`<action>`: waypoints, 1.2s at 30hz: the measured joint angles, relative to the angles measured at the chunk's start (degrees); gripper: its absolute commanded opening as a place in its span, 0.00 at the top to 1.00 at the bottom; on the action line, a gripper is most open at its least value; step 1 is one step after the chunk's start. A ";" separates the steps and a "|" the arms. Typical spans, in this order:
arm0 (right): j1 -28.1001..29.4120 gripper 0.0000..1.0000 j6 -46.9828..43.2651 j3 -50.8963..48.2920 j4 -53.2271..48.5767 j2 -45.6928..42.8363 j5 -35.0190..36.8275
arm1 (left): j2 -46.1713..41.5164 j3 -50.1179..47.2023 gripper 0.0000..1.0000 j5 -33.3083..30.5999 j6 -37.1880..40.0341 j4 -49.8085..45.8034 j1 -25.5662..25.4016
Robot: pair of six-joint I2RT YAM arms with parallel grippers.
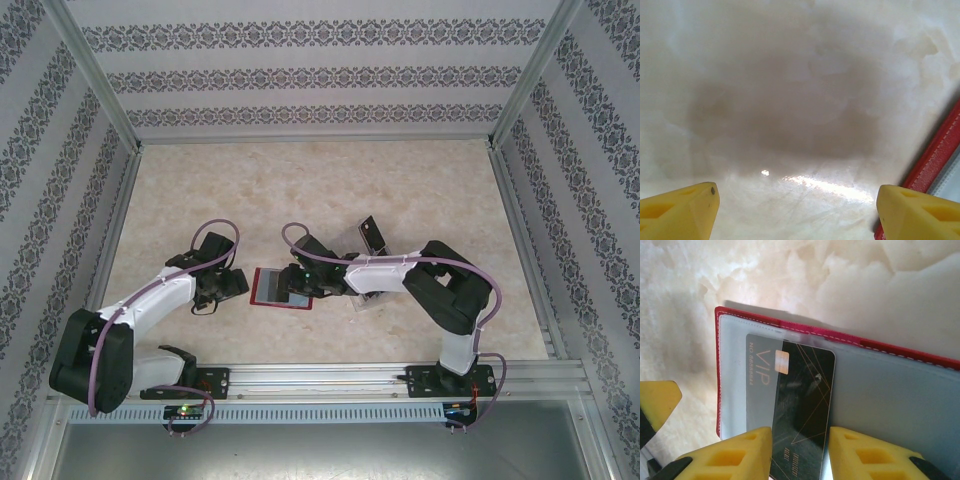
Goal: Put the credit cards into the card holder
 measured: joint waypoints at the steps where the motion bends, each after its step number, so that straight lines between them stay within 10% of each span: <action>1: 0.15 0.64 -0.31 0.31 -0.83 -0.02 0.24 | 0.17 0.00 0.17 0.11 0.02 0.02 0.00; 24: 1.86 0.80 -3.08 6.03 -7.54 2.19 0.55 | 3.28 -0.94 0.18 1.01 0.17 1.66 -0.90; 36: 3.41 0.59 -6.32 11.15 -12.04 4.02 -0.98 | 3.56 -1.01 0.18 0.13 0.15 1.77 -1.53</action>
